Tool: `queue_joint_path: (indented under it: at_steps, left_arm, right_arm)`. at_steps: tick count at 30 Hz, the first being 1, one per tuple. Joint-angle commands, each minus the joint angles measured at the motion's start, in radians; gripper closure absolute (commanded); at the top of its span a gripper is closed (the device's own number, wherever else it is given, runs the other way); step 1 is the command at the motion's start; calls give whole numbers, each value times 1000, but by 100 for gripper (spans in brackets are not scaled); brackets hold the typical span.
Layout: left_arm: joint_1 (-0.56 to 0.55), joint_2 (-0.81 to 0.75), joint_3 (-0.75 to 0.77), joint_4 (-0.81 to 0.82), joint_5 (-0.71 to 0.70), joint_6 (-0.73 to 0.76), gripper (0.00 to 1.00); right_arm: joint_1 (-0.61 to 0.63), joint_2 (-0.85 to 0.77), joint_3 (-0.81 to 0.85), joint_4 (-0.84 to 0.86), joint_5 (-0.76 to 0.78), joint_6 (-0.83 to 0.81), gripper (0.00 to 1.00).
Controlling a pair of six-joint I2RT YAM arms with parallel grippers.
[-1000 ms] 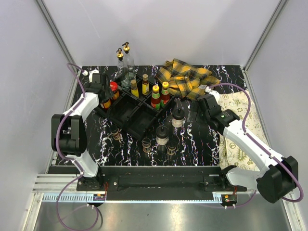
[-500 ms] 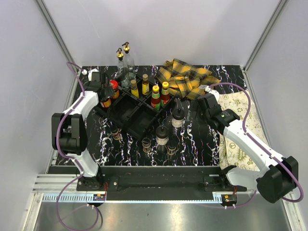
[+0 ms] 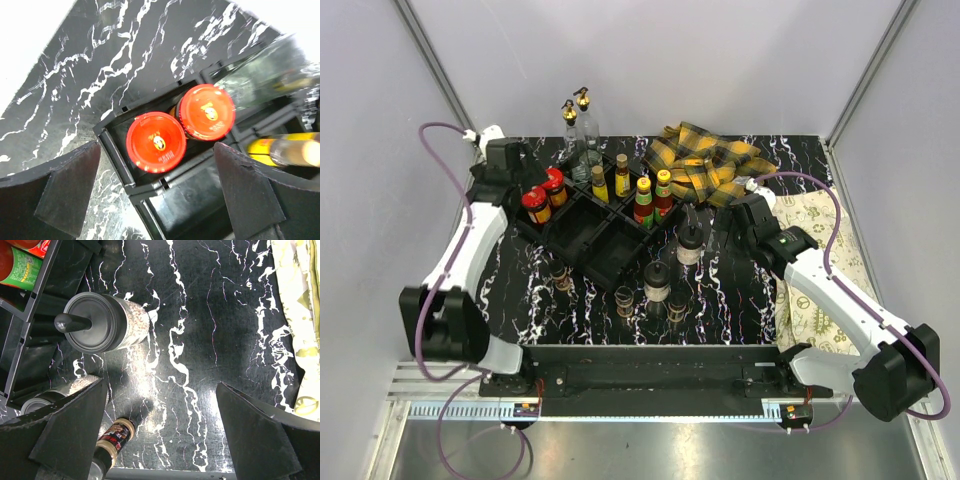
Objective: Organize the condiment bottles
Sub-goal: Pick up the bottle from the center of the board.
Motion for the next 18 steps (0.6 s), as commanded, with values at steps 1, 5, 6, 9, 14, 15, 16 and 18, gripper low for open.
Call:
queue_joint_path:
  at_steps: [1,5,6,9,14,15,16,18]
  left_arm:
    - [0,-125,-42,7,40,4,1]
    - [0,-250,-125,-16,159,-5,1]
    - [0,-273,-142,-35,200,-20,1]
    - [0,-373,-211,-55,283,-63,1]
    - [0,-523,-320,-70,377,-83,1]
    - [0,-539,-337,-88,384,-85,1]
    - [0,-559,-367,-98,386,-85,1]
    - [0,-577,-406,-112,360,-88,1]
  right_arm:
    - [-9,-15,9,24,-22,20,0]
    - [-9,-27,-8,24,-34,23,0]
    - [-10,-33,-11,22,-33,24,0]
    - [-7,-41,-24,24,-27,27,0]
    - [-10,-47,-48,22,-25,35,0]
    - [-10,-49,-51,25,-27,40,0]
    - [-10,-47,-53,24,-30,43,0]
    - [-9,-47,-56,25,-31,46,0]
